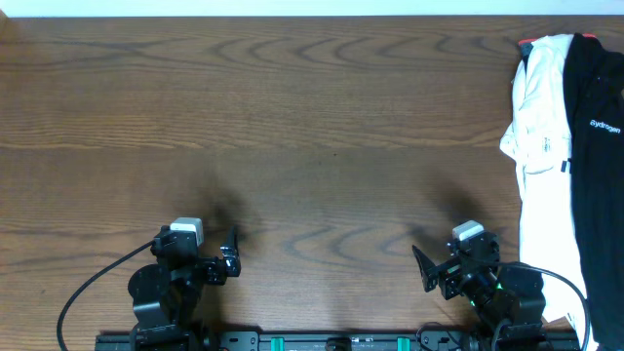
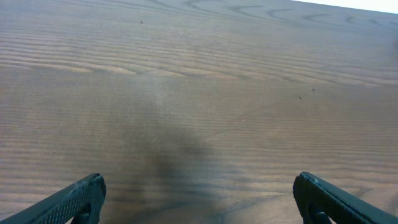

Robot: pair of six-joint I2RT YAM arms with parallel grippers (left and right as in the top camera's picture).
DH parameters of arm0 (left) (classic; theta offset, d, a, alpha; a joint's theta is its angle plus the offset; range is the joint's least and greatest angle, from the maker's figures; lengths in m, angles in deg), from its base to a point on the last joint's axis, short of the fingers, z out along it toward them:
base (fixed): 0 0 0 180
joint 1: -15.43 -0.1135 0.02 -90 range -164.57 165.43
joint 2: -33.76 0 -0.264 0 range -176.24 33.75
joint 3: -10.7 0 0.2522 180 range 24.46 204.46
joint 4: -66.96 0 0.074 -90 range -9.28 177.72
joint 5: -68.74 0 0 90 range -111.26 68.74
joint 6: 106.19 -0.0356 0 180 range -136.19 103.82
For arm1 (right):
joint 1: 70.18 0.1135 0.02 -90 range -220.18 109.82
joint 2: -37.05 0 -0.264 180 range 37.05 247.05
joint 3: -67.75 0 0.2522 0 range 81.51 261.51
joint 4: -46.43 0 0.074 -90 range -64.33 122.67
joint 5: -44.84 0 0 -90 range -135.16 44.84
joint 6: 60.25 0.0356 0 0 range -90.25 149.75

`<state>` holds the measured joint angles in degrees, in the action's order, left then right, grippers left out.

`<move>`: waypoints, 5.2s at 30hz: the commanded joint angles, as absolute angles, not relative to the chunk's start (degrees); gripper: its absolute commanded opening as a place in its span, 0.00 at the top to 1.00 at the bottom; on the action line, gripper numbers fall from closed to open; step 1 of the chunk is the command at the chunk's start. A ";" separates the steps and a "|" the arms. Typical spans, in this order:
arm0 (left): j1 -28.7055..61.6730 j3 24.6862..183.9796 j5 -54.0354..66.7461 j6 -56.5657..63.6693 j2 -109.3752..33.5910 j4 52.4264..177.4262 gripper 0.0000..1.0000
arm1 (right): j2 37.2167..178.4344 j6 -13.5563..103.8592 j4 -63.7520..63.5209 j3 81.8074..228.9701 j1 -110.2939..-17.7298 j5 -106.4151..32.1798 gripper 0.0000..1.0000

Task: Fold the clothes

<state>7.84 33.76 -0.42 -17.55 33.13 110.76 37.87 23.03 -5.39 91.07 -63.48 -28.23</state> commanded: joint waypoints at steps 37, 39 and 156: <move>7.90 32.84 0.50 -17.35 33.48 110.57 0.02 | 37.41 22.49 -4.94 90.99 -63.98 -25.35 0.01; 7.90 33.49 1.26 -16.11 33.48 110.15 0.02 | 37.41 22.77 -4.08 90.99 -63.98 -25.17 0.01; -0.99 116.11 4.37 -17.64 -28.13 150.54 0.02 | 149.82 46.11 -33.02 196.03 -49.44 -31.34 0.99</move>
